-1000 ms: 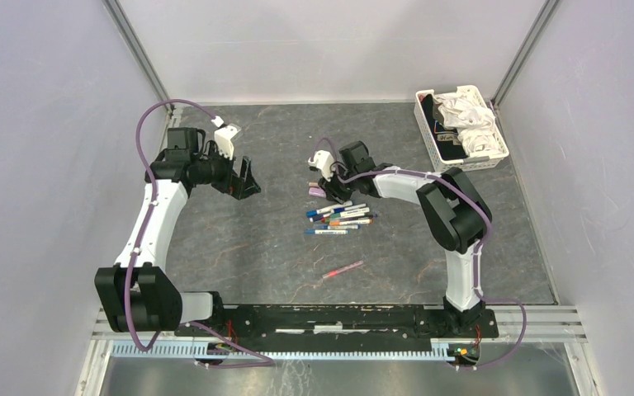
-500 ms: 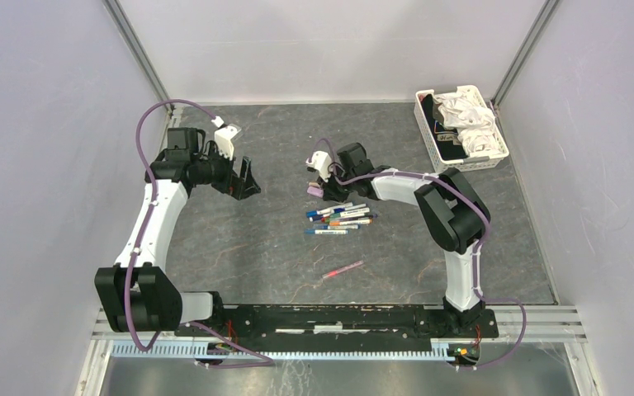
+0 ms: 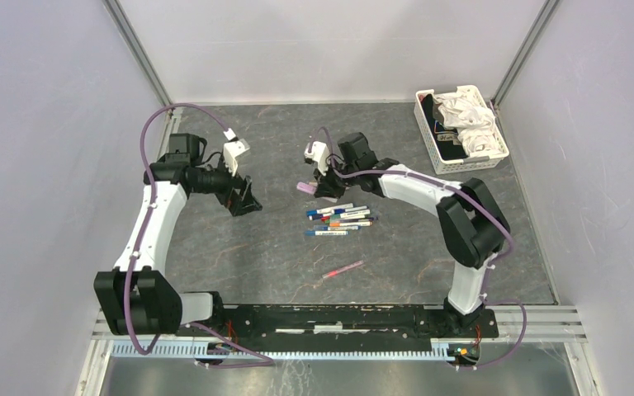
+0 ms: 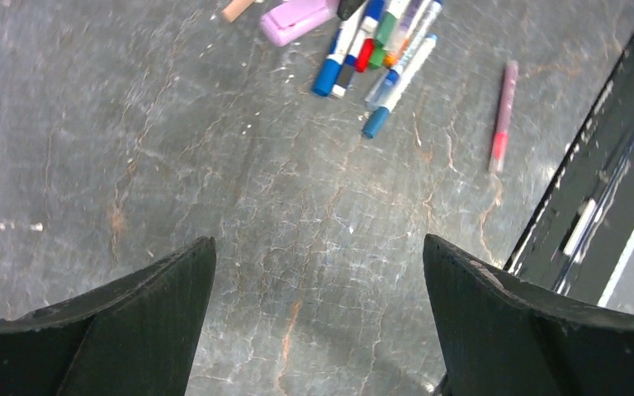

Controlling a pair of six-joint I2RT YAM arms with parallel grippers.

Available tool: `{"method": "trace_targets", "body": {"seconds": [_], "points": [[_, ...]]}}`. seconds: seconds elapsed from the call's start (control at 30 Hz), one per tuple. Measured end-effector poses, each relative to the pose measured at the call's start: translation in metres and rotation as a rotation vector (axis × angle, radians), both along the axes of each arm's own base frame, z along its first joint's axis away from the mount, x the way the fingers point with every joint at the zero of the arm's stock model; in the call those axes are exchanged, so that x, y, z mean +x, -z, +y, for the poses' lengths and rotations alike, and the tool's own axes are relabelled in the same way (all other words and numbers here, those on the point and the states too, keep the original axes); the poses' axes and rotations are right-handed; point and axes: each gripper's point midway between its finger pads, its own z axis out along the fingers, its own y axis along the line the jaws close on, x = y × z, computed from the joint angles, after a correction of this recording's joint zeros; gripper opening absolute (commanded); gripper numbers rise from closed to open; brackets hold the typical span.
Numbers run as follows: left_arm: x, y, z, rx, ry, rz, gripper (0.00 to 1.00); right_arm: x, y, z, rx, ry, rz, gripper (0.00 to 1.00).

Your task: Open the pen caps

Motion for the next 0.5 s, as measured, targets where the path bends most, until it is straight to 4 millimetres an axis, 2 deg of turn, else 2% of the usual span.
{"method": "trace_targets", "body": {"seconds": [0.1,0.2,0.37,0.5], "points": [[-0.01,-0.007,-0.005,-0.002,0.104,-0.081,1.0,-0.015,-0.037,0.014,0.109,-0.041,0.031,0.0],[-0.018,-0.017,-0.007,0.021,0.203,-0.208,1.0,-0.033,-0.066,0.03,0.223,-0.093,0.113,0.0],[-0.024,-0.033,-0.006,0.113,0.348,-0.446,1.0,-0.069,-0.087,0.052,0.337,-0.169,0.328,0.0],[-0.03,-0.032,-0.005,0.223,0.486,-0.613,0.97,-0.1,-0.094,0.072,0.369,-0.237,0.49,0.0]]}}
